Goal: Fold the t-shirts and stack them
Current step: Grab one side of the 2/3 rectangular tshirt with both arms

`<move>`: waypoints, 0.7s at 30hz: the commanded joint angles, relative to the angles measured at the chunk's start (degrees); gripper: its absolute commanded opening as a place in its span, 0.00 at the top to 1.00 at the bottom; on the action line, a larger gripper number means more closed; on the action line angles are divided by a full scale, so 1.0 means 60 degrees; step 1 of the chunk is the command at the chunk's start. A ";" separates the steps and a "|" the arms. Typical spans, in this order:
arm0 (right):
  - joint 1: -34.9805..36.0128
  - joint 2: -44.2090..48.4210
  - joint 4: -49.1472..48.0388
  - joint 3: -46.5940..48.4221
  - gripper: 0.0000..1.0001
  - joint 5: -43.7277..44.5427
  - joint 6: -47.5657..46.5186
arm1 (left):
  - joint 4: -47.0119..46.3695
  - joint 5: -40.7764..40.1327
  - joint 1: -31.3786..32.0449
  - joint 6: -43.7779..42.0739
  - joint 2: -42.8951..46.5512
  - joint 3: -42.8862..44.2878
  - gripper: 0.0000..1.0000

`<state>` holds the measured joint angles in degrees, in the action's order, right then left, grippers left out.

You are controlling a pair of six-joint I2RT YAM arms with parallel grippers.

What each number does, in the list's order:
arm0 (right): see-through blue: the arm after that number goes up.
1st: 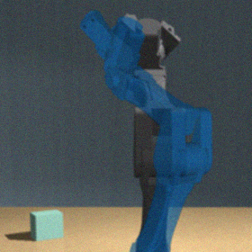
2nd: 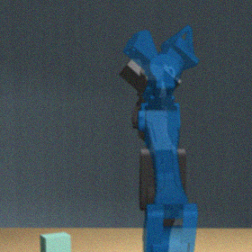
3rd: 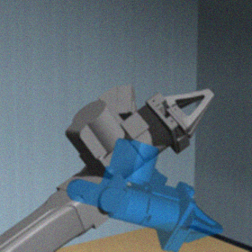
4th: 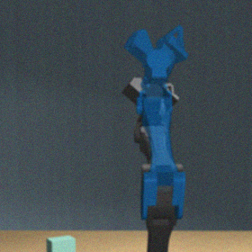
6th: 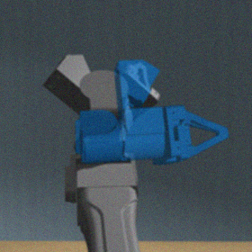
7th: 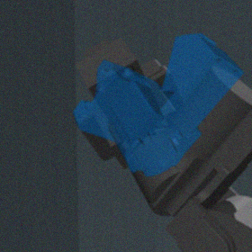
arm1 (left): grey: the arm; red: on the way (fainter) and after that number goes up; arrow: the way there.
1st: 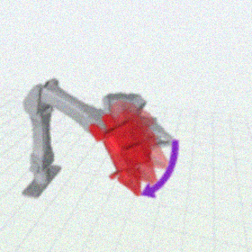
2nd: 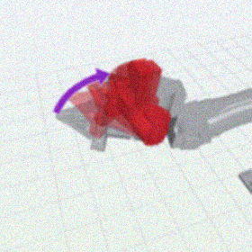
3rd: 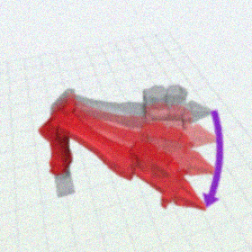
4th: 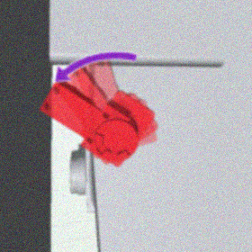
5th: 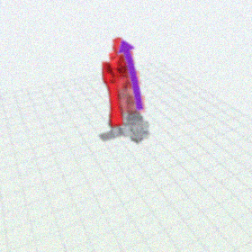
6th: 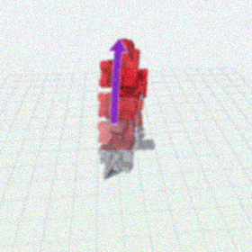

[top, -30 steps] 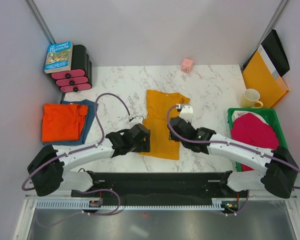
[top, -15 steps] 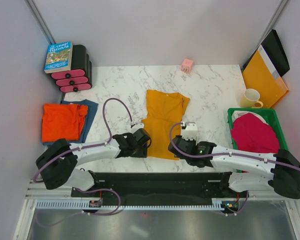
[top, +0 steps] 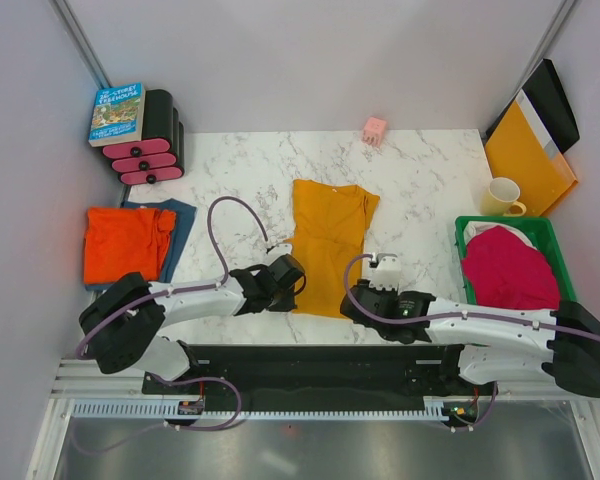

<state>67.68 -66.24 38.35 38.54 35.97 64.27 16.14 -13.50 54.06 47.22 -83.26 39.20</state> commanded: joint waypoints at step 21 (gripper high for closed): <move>0.0131 -0.1807 -0.1235 0.0460 0.38 0.0202 0.0465 | 0.0283 0.0580 0.0057 0.0318 -0.0039 -0.0601 0.98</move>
<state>68.05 -75.72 34.06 37.01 34.63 67.61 13.98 -12.51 54.06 47.99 -82.46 37.85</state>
